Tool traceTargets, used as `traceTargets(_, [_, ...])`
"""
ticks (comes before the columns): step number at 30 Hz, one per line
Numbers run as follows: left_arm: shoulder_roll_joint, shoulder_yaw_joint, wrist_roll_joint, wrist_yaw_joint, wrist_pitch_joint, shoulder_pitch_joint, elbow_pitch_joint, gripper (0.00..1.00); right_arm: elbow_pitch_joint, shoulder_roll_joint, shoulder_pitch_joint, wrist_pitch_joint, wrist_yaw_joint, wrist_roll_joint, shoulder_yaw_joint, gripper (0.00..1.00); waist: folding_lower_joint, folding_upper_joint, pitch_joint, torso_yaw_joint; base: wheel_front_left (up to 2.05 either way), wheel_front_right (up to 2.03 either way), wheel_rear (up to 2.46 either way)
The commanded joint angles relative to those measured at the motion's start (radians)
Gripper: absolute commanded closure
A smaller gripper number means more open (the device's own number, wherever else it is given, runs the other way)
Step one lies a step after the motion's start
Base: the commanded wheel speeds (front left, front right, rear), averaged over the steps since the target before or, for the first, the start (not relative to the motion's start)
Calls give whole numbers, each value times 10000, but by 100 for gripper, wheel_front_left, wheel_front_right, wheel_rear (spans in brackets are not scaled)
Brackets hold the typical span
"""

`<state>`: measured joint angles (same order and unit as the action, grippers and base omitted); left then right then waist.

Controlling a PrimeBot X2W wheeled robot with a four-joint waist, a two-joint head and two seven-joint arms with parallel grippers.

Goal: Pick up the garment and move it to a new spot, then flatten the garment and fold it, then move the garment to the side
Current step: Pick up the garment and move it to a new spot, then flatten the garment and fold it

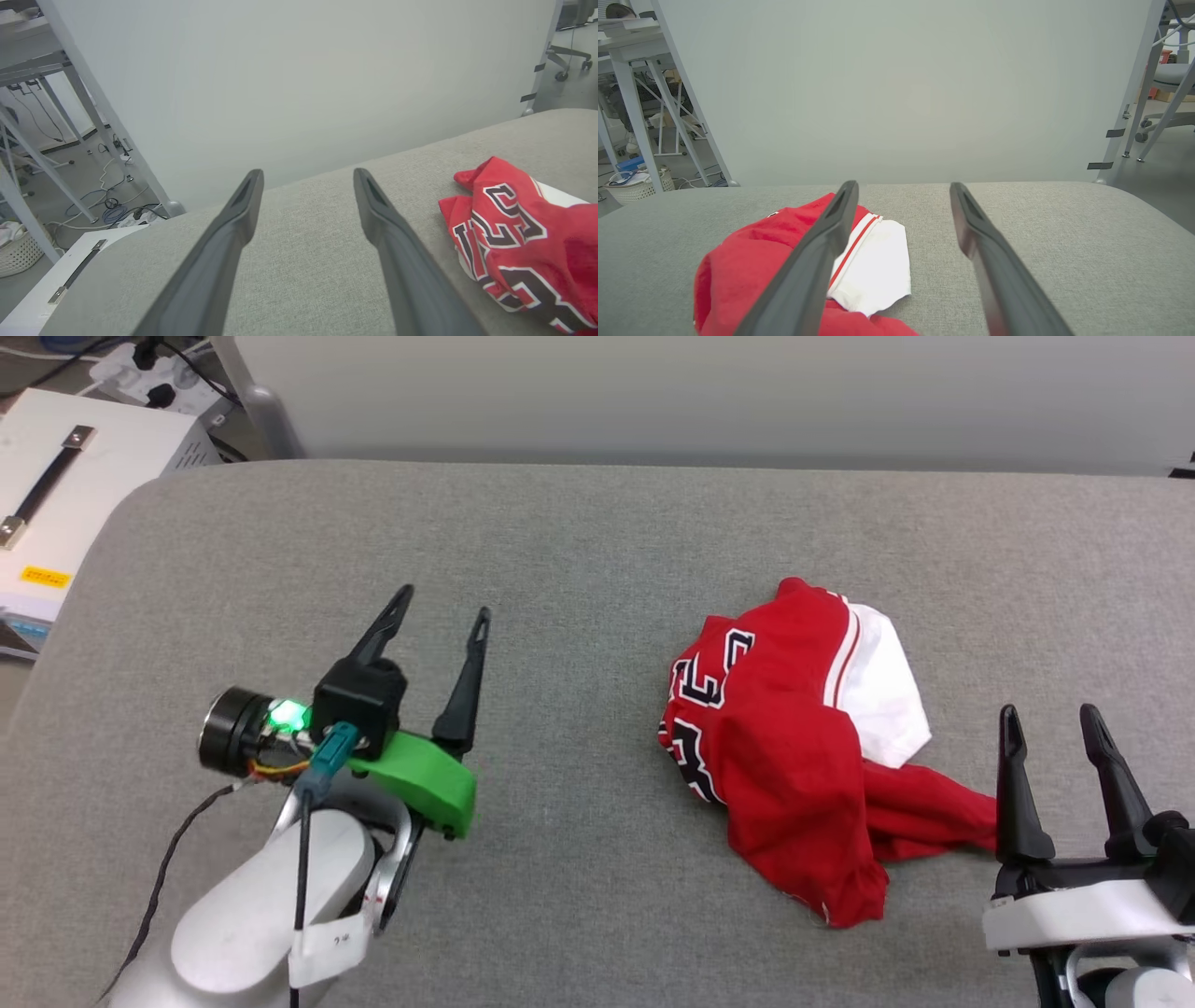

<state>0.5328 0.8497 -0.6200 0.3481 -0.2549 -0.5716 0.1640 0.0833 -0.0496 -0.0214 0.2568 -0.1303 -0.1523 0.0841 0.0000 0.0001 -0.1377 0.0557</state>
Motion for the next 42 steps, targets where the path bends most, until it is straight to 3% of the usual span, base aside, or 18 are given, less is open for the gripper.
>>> traceTargets(1, [51, -318, 69, 249, -55, 456, -184, 0, -90, -7, -145, 49, -4, 31, 5, 0, 0, -1, 269, 242, 0, 0, 0])
traceTargets(7, [-182, -2271, 961, 975, -65, 2421, -1163, 0, -405, -7, -314, 49, -4, 34, -102, 0, 0, -1, 487, 303, 0, 0, 0])
traceTargets(10, [-495, -3114, 1408, 914, -66, 3389, -1524, 0, -489, -7, -379, 49, -4, 52, -139, 0, 0, -1, 571, 313, 0, 0, 0])
traceTargets(14, [-1102, -4233, 1991, 534, -67, 4540, -1819, 0, -633, -7, -514, 49, -4, 69, -224, 0, 0, -1, 725, 333, 0, 0, 0])
traceTargets(22, [-2391, -6021, 3303, -736, -67, 6024, -1928, 0, -924, -7, -802, 49, -4, 68, -455, 0, 0, -1, 1030, 324, 0, 0, 0])
traceTargets(30, [-3175, -6727, 4317, -1933, -68, 6792, -1631, 0, -1133, -7, -1133, 49, -4, -9, -603, 0, 0, -1, 1245, 296, 0, 0, 0])
traceTargets(42, [-3913, -7551, 5034, -2807, -68, 7080, -1354, 0, -1359, -7, -1352, 49, -4, -96, -679, 0, 0, -1, 1348, 321, 0, 0, 0])
